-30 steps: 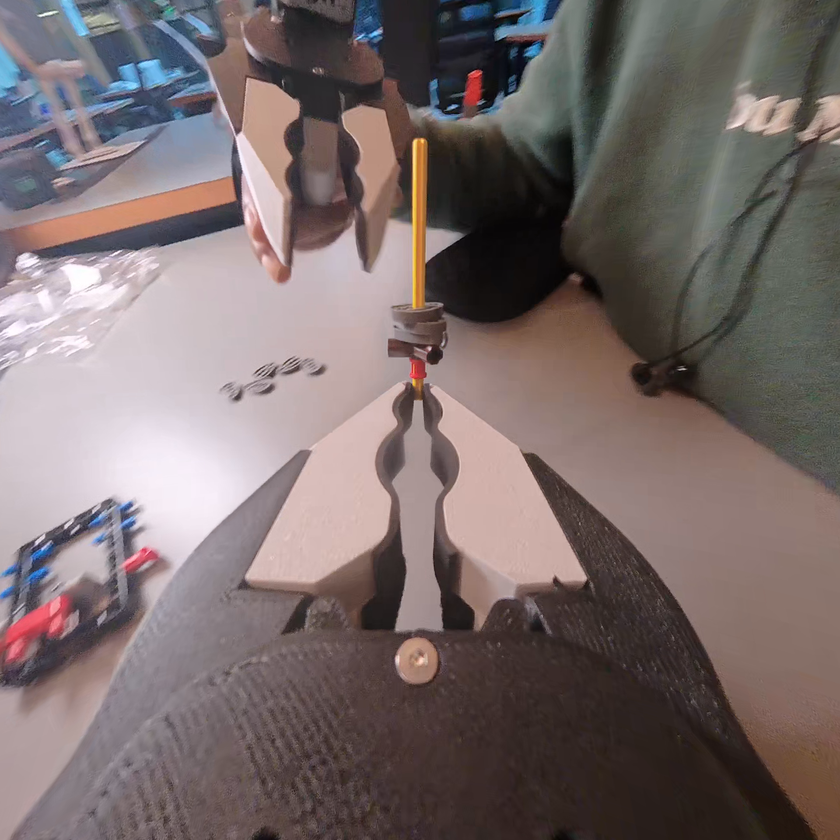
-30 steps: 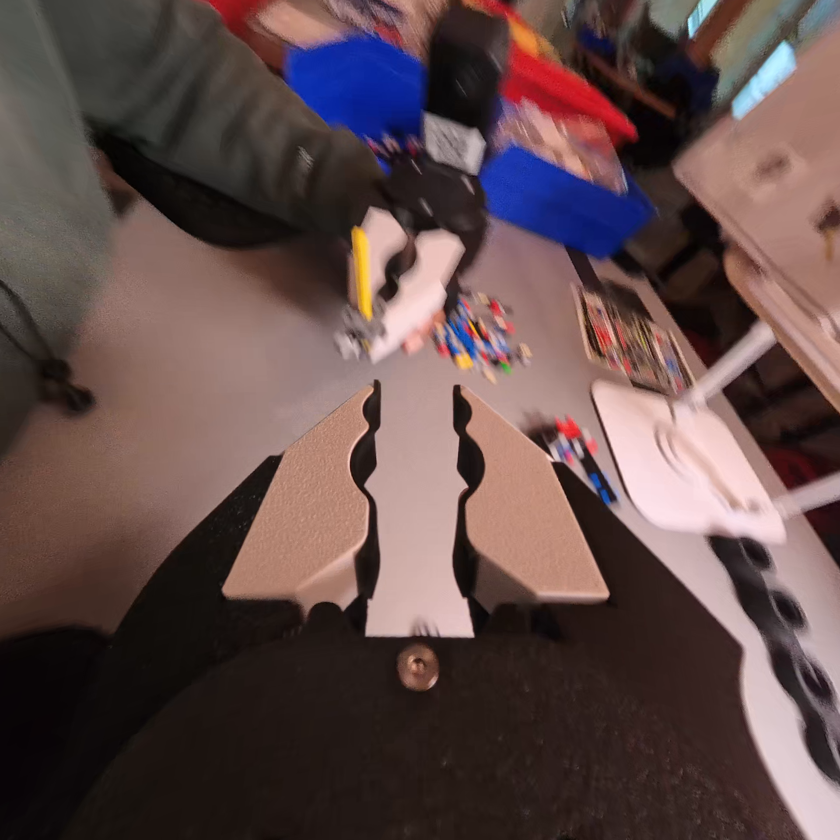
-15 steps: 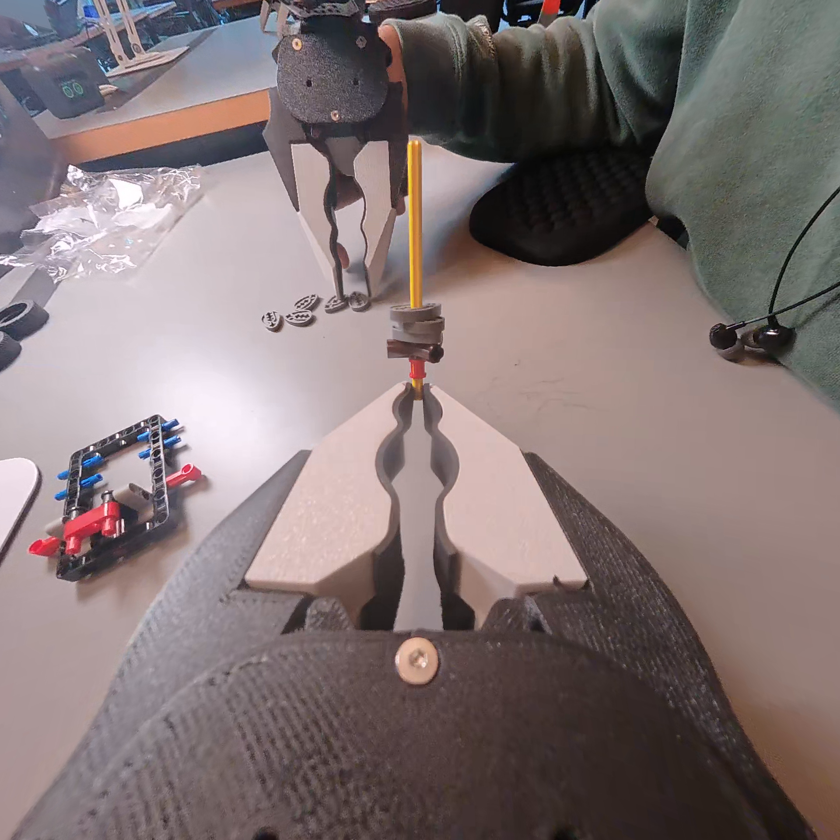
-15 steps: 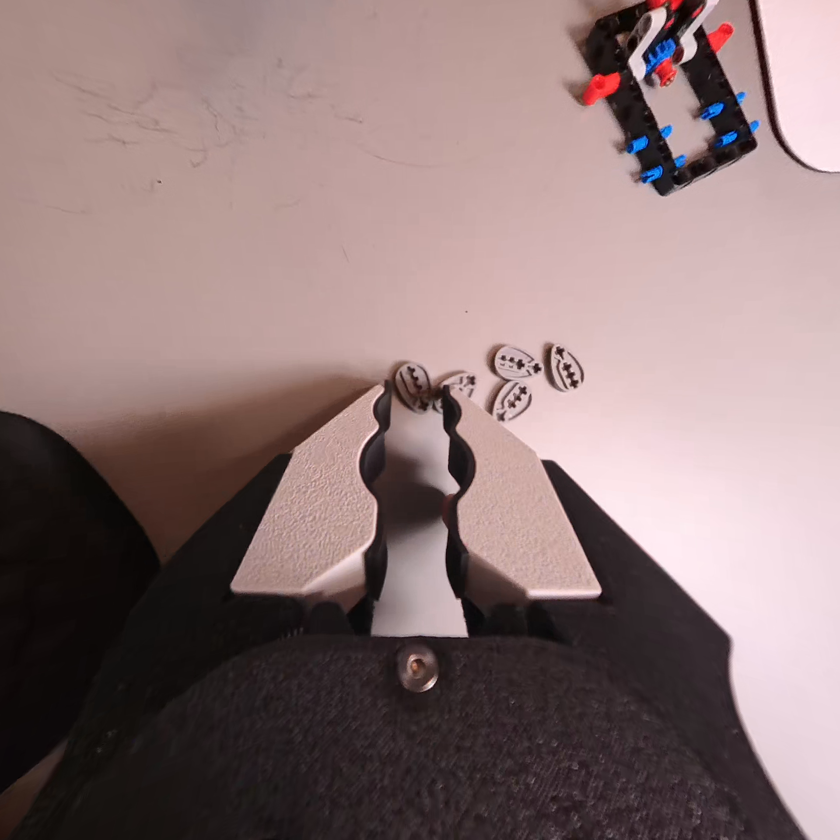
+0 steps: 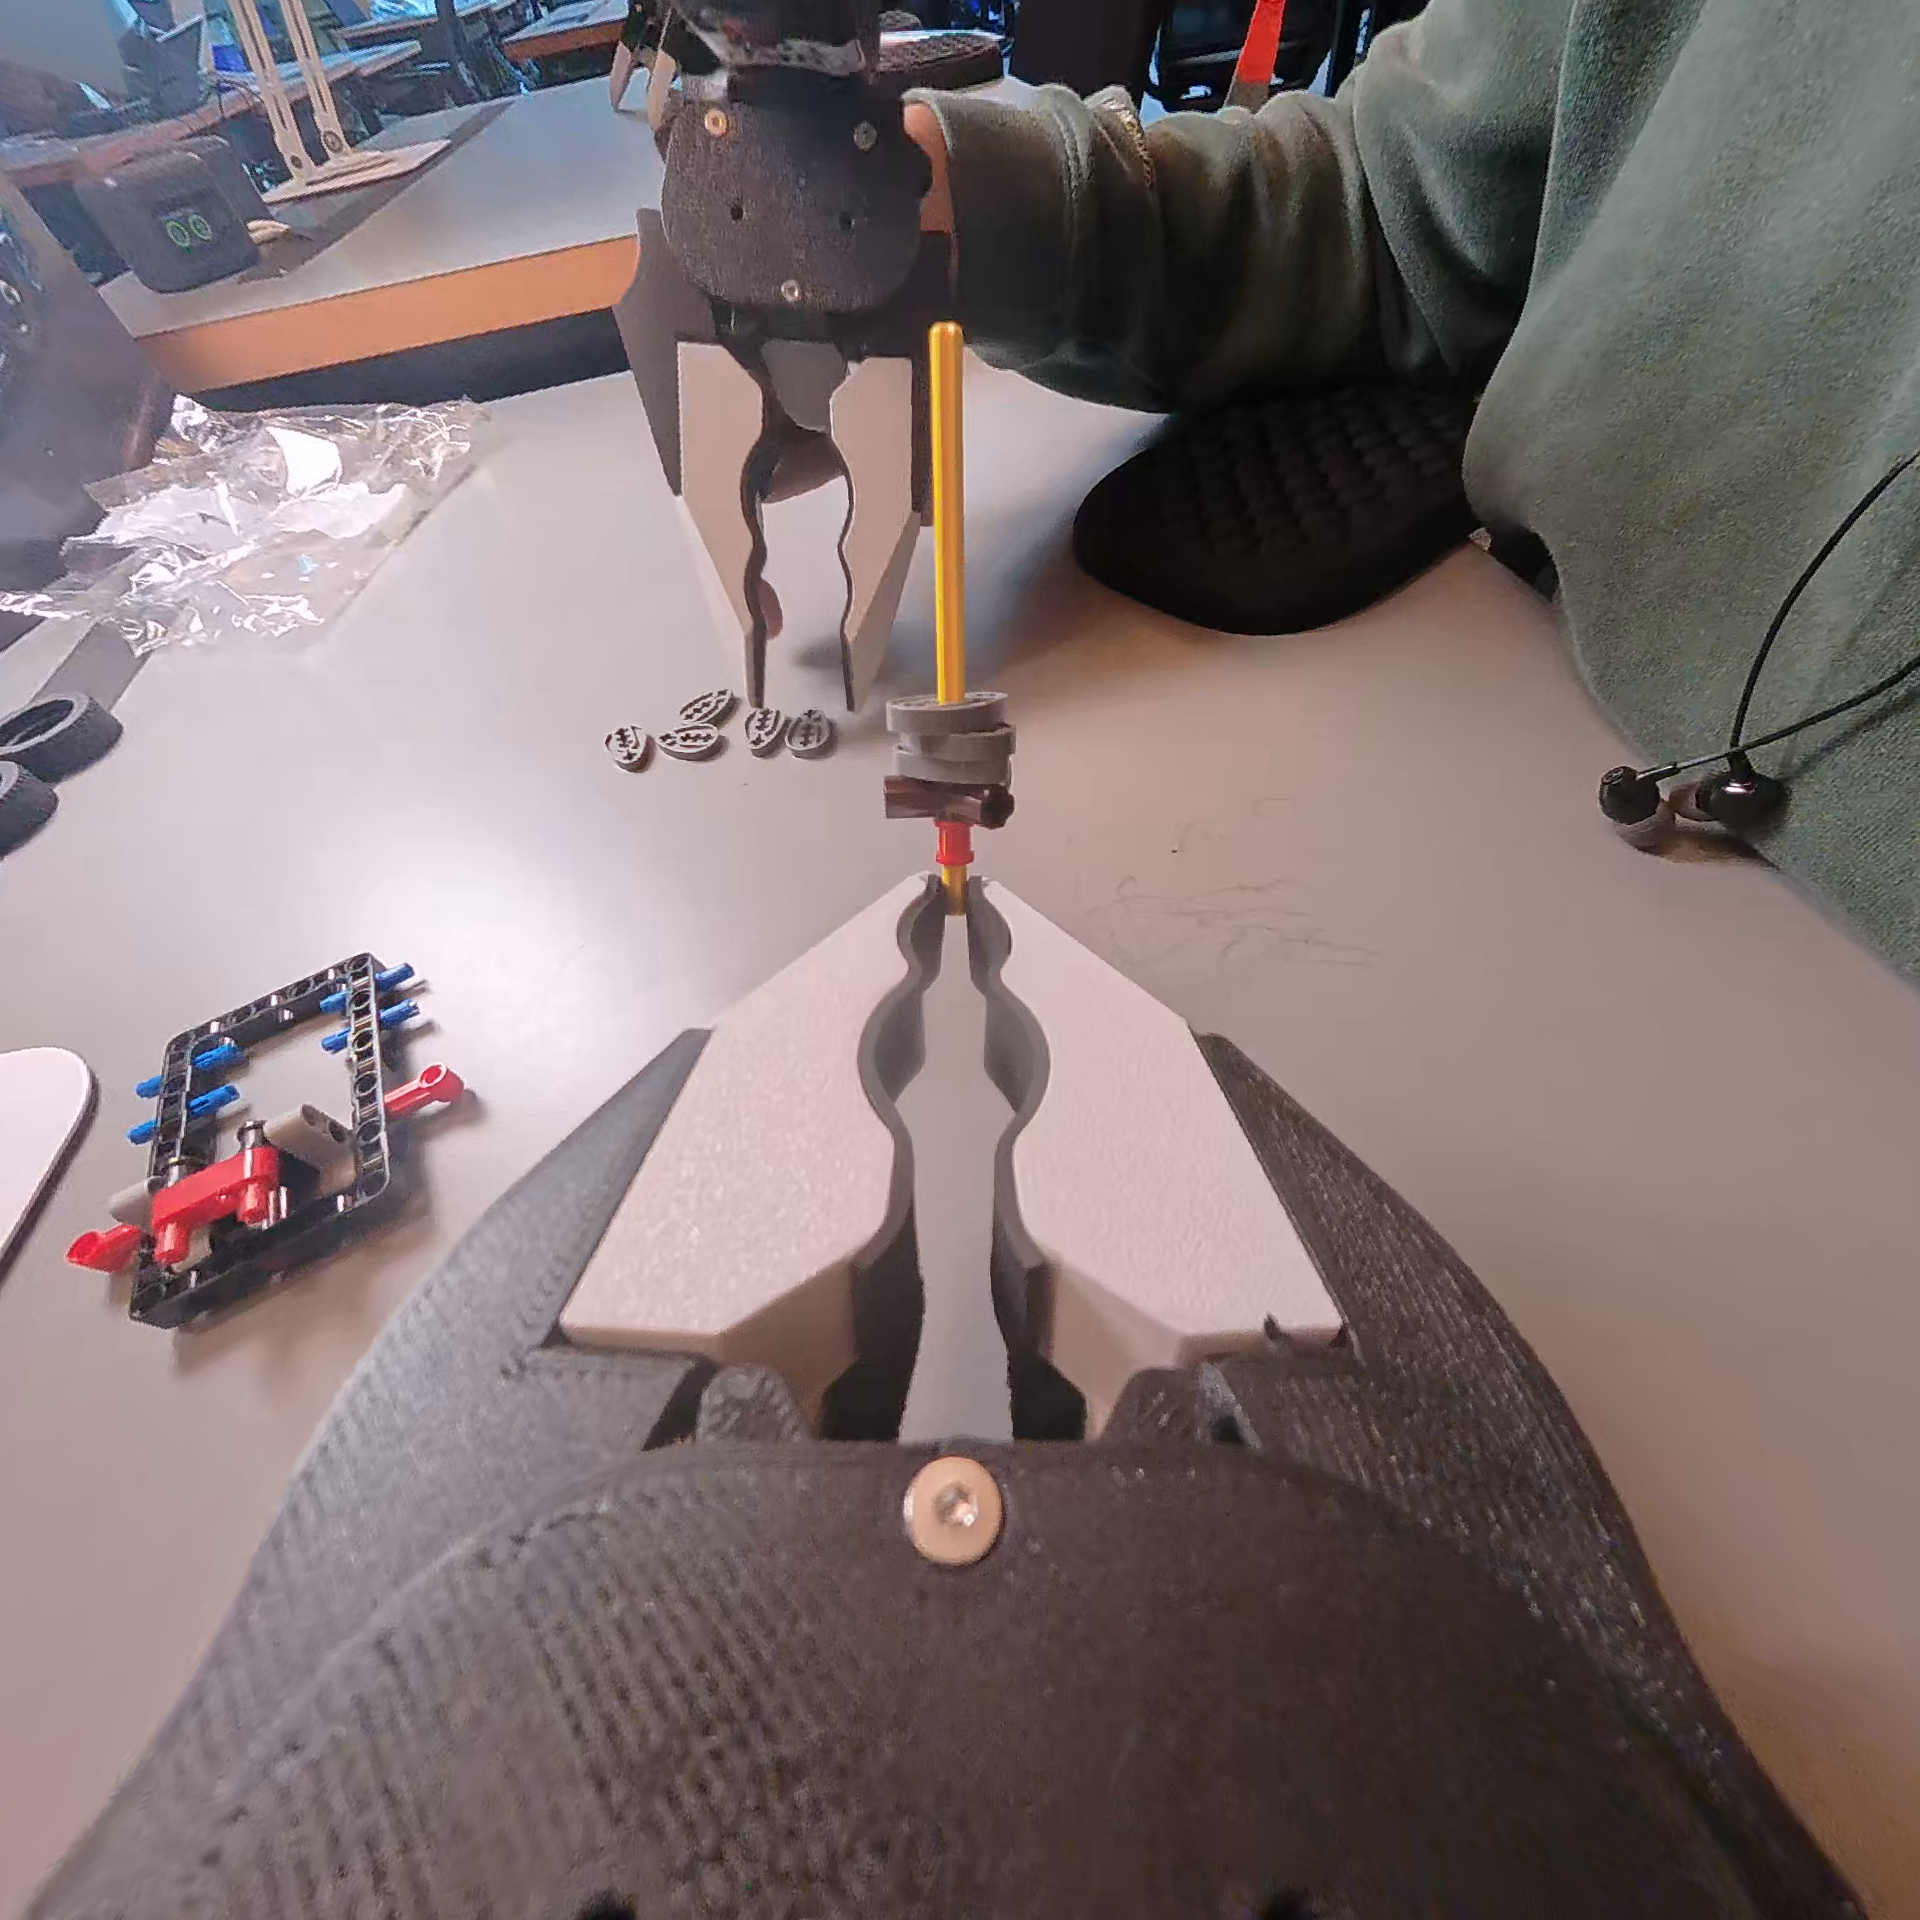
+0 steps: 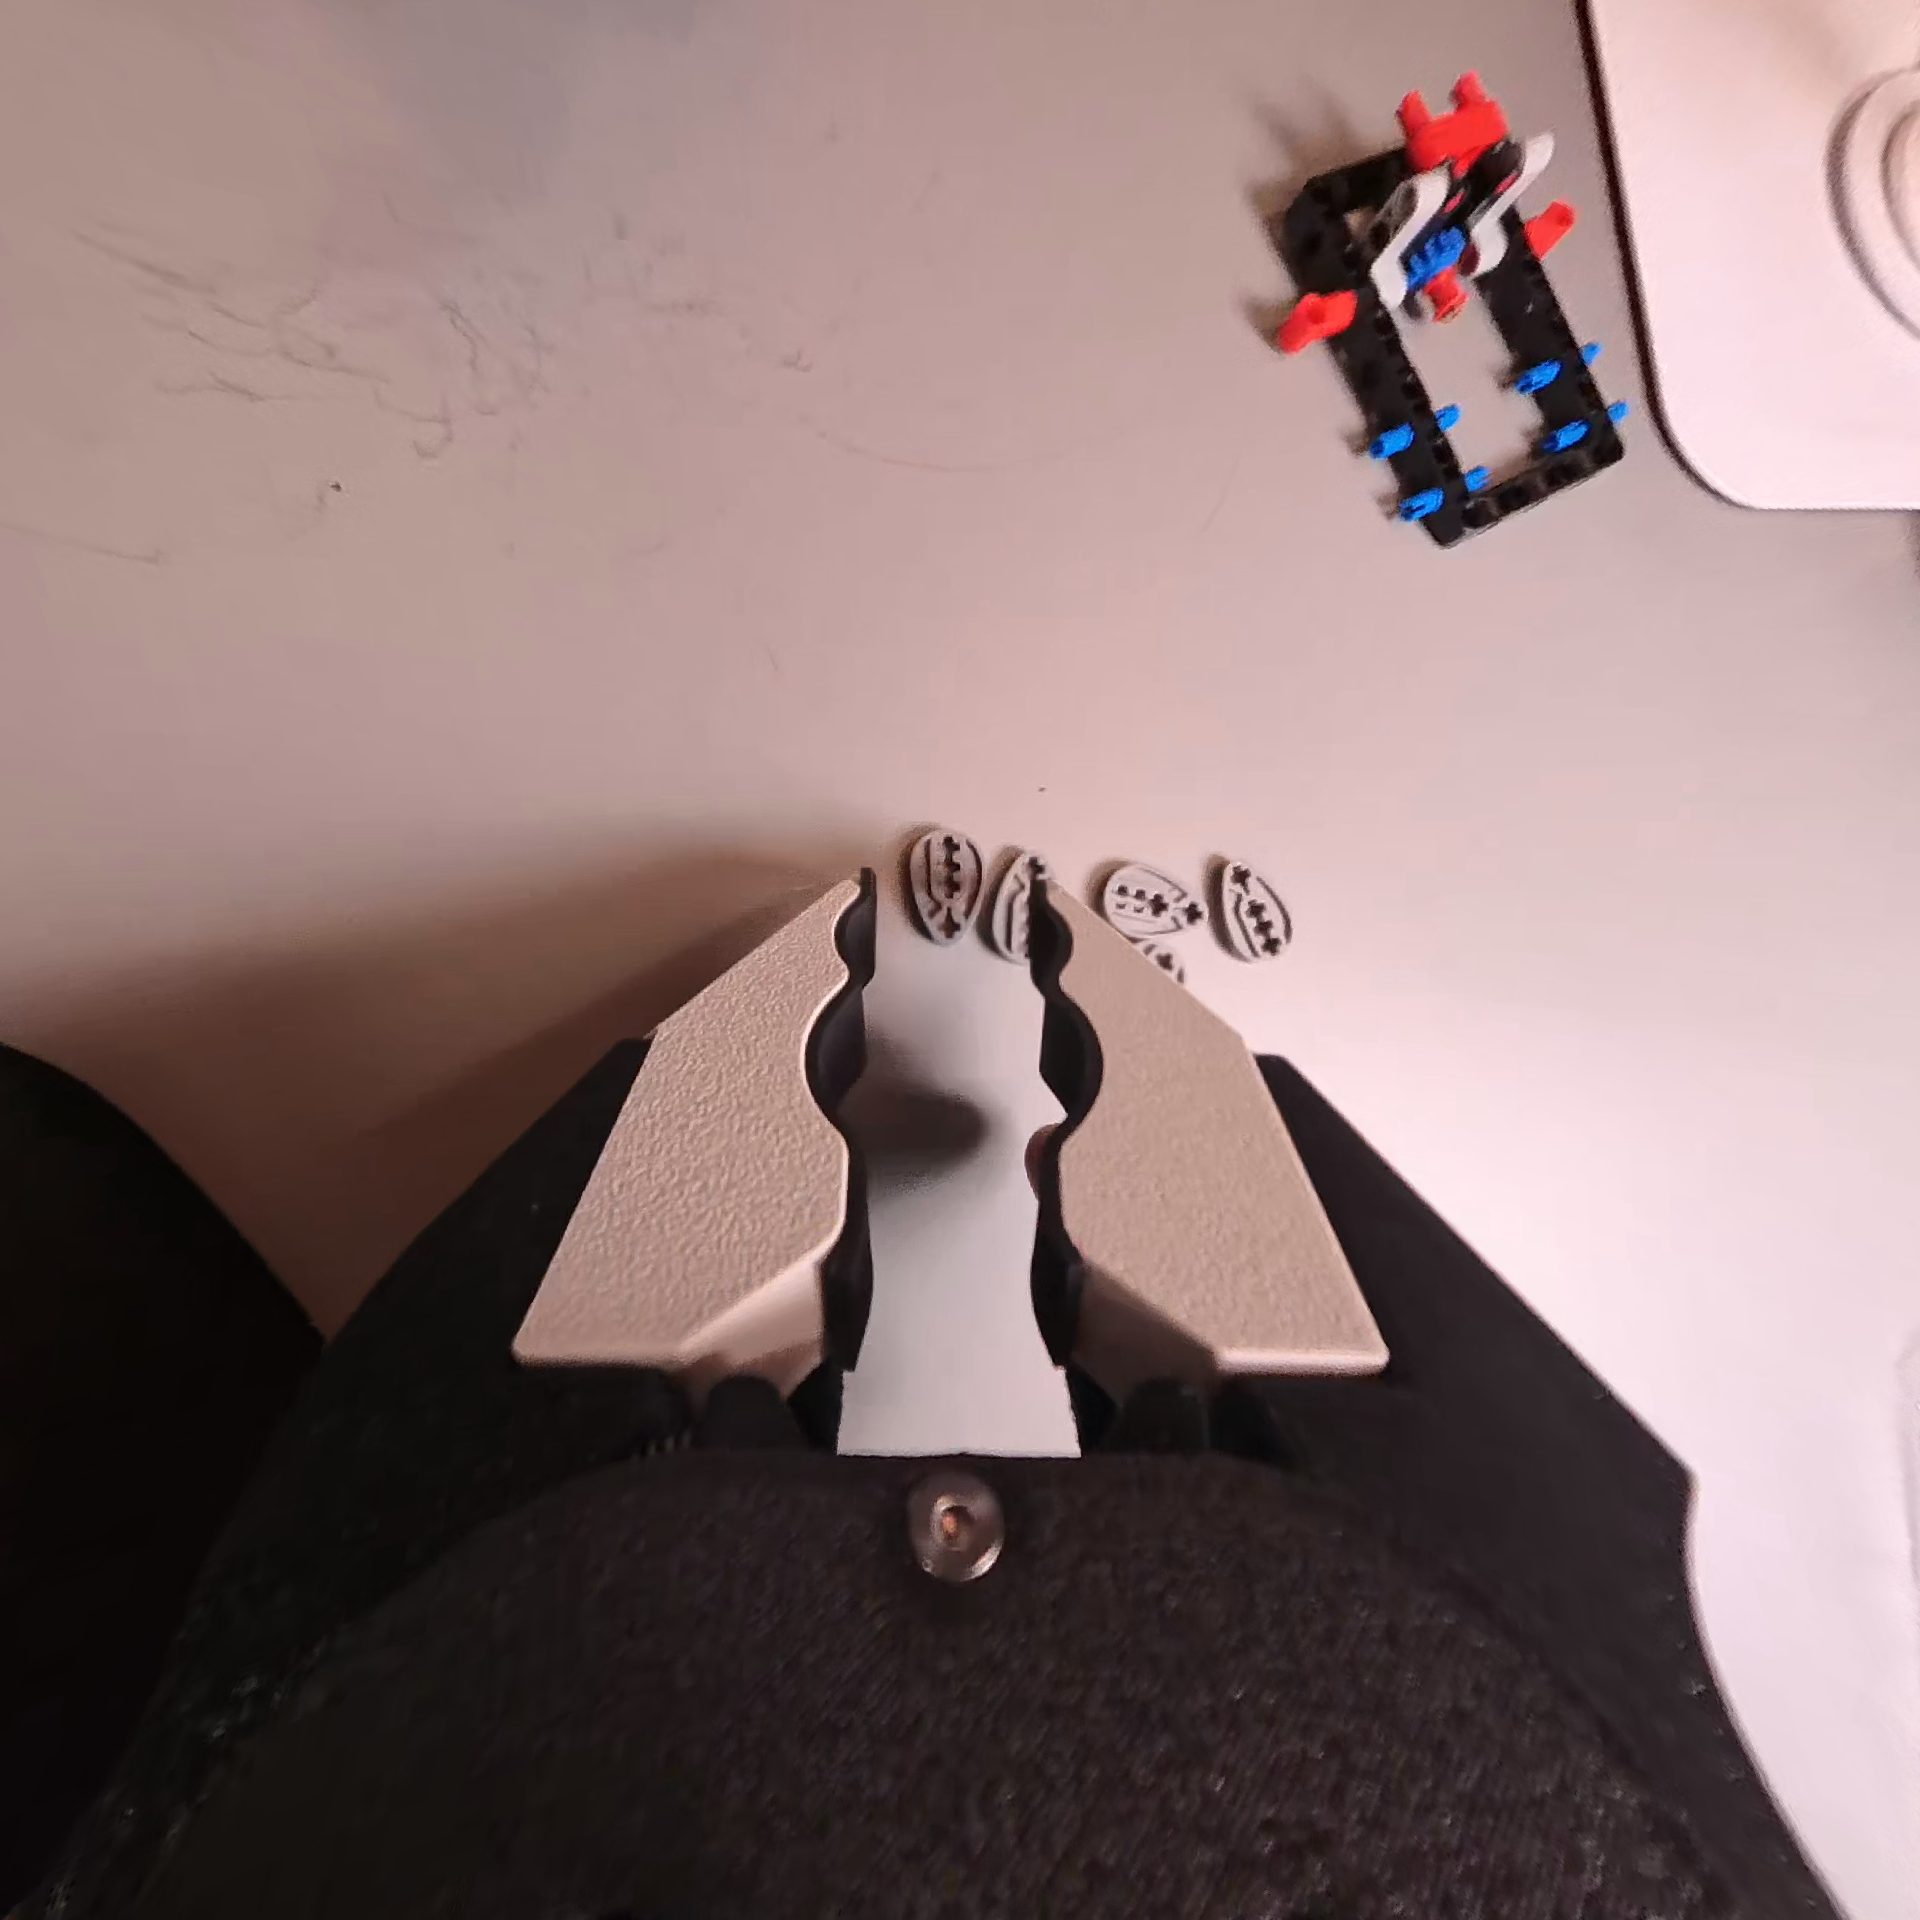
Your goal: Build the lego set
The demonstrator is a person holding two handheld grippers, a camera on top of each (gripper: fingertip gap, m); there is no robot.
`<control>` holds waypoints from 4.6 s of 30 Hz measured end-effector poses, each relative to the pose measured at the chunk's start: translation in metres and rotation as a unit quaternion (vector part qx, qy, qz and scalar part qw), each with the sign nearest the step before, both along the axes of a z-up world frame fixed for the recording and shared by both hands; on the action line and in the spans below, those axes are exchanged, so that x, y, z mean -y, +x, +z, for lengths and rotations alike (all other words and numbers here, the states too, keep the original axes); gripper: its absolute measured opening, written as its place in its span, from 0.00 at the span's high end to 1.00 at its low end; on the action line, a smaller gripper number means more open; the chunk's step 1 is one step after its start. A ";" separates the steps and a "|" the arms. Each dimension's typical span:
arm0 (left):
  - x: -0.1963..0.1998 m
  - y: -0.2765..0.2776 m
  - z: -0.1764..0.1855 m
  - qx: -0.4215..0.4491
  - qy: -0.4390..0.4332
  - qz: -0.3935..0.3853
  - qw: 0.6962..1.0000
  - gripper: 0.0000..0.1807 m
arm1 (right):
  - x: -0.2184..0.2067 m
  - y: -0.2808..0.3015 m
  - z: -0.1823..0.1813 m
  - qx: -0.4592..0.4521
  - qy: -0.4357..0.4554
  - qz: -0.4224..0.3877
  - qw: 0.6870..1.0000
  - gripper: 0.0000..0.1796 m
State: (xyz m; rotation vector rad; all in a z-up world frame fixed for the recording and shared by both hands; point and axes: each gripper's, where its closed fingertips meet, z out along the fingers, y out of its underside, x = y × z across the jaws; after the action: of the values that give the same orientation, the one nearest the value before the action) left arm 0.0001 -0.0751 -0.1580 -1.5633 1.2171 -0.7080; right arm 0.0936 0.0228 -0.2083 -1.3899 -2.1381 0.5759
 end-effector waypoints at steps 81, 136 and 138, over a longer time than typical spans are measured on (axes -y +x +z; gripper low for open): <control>0.019 0.023 0.014 0.069 -0.033 -0.055 0.996 0.99 | 0.122 -0.066 0.123 -0.348 -0.140 0.139 0.917 0.99; -0.006 0.013 0.042 0.089 0.114 0.034 0.989 0.97 | 0.040 -0.033 0.008 -0.003 -0.095 -0.048 0.994 0.79; -0.005 0.014 0.043 0.089 0.116 0.032 0.989 0.97 | 0.039 -0.033 0.005 0.007 -0.086 -0.054 0.995 0.79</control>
State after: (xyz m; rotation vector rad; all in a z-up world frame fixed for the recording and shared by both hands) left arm 0.0139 -0.0702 -0.1153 -1.3125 1.0703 -0.6264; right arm 0.0605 -0.0162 -0.2037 -1.5957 -2.0488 0.7237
